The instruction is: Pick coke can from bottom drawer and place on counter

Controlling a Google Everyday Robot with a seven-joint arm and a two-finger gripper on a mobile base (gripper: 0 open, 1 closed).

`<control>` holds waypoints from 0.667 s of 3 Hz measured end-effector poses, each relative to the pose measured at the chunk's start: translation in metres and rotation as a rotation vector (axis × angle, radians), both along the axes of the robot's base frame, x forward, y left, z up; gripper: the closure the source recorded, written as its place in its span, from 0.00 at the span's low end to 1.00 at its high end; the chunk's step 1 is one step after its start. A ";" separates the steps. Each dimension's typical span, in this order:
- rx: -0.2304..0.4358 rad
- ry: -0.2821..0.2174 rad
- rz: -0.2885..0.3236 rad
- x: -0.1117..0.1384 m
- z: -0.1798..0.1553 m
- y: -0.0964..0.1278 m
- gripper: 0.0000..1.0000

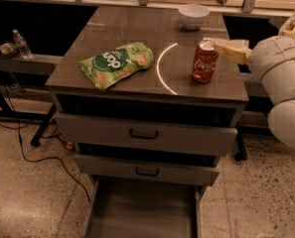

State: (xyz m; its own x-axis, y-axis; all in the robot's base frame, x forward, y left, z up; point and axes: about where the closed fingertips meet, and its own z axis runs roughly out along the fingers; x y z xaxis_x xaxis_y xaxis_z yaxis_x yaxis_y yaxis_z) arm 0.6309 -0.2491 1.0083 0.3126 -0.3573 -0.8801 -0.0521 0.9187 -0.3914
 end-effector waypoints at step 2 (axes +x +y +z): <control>0.244 -0.193 -0.207 0.024 0.127 -0.121 0.00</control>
Offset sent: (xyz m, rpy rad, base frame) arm 0.0385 -0.1913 0.2010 0.3794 -0.3113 -0.3027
